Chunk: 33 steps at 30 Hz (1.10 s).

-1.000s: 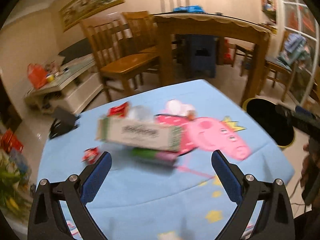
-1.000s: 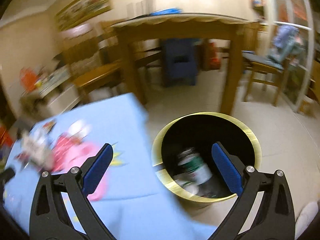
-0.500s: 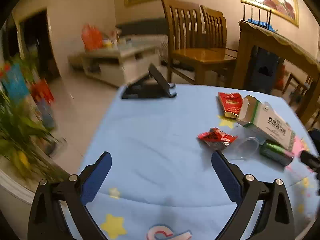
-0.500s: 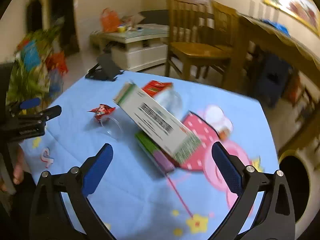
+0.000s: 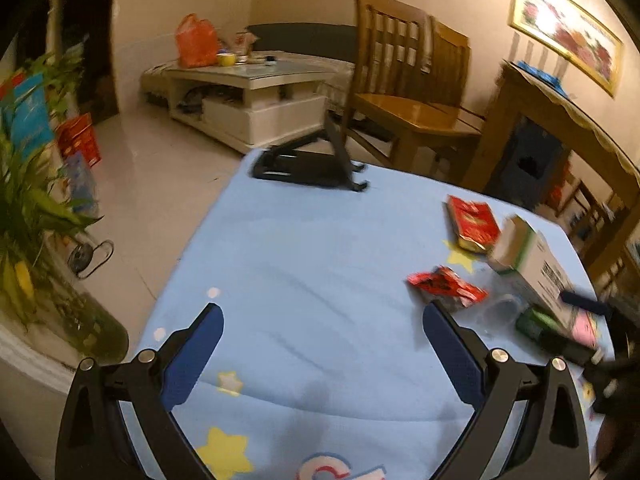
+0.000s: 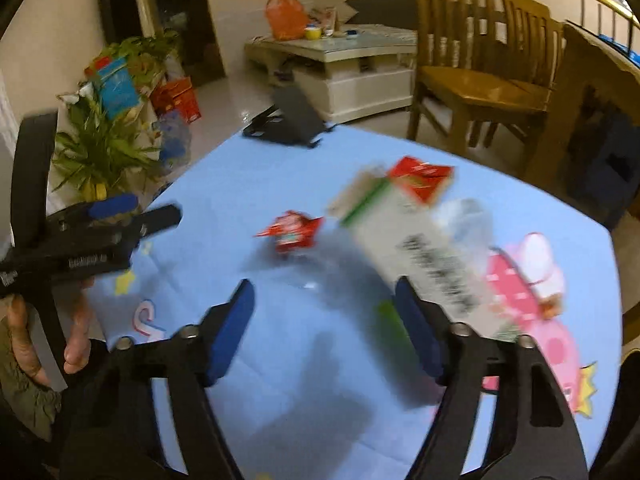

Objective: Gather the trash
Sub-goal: 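Return to the table and grasp the red snack wrapper with the right tool, then grasp the clear plastic cup with the left tool while the right tool holds the wrapper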

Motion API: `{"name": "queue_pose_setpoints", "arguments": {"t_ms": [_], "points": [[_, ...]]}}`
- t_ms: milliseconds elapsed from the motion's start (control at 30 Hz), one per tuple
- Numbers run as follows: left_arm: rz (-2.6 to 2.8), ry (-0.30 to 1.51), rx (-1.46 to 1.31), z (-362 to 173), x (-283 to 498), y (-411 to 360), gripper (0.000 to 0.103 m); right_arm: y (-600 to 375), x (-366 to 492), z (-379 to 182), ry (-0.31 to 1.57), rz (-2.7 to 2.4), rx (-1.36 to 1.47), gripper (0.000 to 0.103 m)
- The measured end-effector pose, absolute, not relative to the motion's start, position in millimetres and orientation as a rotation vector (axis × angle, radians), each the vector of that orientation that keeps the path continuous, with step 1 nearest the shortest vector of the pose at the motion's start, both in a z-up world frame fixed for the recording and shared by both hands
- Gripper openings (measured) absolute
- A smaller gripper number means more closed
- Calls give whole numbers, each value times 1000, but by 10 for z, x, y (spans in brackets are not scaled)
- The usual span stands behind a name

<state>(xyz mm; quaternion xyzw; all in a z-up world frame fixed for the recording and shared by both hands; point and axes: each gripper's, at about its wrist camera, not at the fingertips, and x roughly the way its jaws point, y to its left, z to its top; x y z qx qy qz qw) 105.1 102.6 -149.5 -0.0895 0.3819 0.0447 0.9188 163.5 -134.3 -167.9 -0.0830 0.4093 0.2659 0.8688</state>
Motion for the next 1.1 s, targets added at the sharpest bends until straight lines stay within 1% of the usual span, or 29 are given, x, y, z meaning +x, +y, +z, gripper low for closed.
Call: {"name": "queue_pose_setpoints", "arguments": {"t_ms": [67, 100, 167, 233, 400, 467, 533, 633, 700, 733, 833, 900, 933, 967, 1033, 1100], "points": [[115, 788, -209, -1503, 1047, 1092, 96, -1156, 1637, -1767, 865, 535, -217, 41], [114, 796, -224, -1517, 1049, 1117, 96, -1076, 1665, -1824, 867, 508, -241, 38], [110, 809, -233, -1535, 1058, 1140, 96, -1022, 1753, -1914, 886, 462, -234, 28], [112, 810, -229, -1528, 1044, 1155, 96, -1036, 1773, -1958, 888, 454, -204, 25], [99, 815, -252, -1538, 1063, 1206, 96, -1085, 1677, -1870, 854, 484, -150, 29], [99, 820, -266, -1549, 1074, 1223, 96, -1052, 1625, -1821, 840, 502, -145, 28], [96, 821, -275, -1553, 1075, 1226, 96, -949, 1650, -1829, 852, 466, -179, 30], [108, 806, -262, -1523, 1048, 1225, 96, -901, 1617, -1813, 851, 499, -119, 30], [115, 796, -272, -1512, 1037, 1256, 96, -768, 1570, -1762, 810, 499, -172, 30], [120, 794, -283, -1512, 1033, 1282, 96, -698, 1574, -1747, 796, 490, -210, 32], [122, 800, -308, -1530, 1046, 1332, 96, -517, 1683, -1756, 778, 458, -295, 46], [124, 804, -307, -1535, 1047, 1336, 96, -447, 1844, -1836, 817, 444, -326, 45], [124, 803, -303, -1531, 1046, 1332, 96, -427, 1919, -1895, 849, 442, -332, 41], [125, 802, -300, -1527, 1046, 1330, 96, -419, 1993, -1973, 894, 445, -331, 24], [128, 797, -285, -1515, 1034, 1323, 96, -458, 2007, -2024, 922, 453, -314, 14], [124, 796, -287, -1514, 1031, 1336, 96, -546, 1923, -1921, 911, 506, -243, 9]]}}
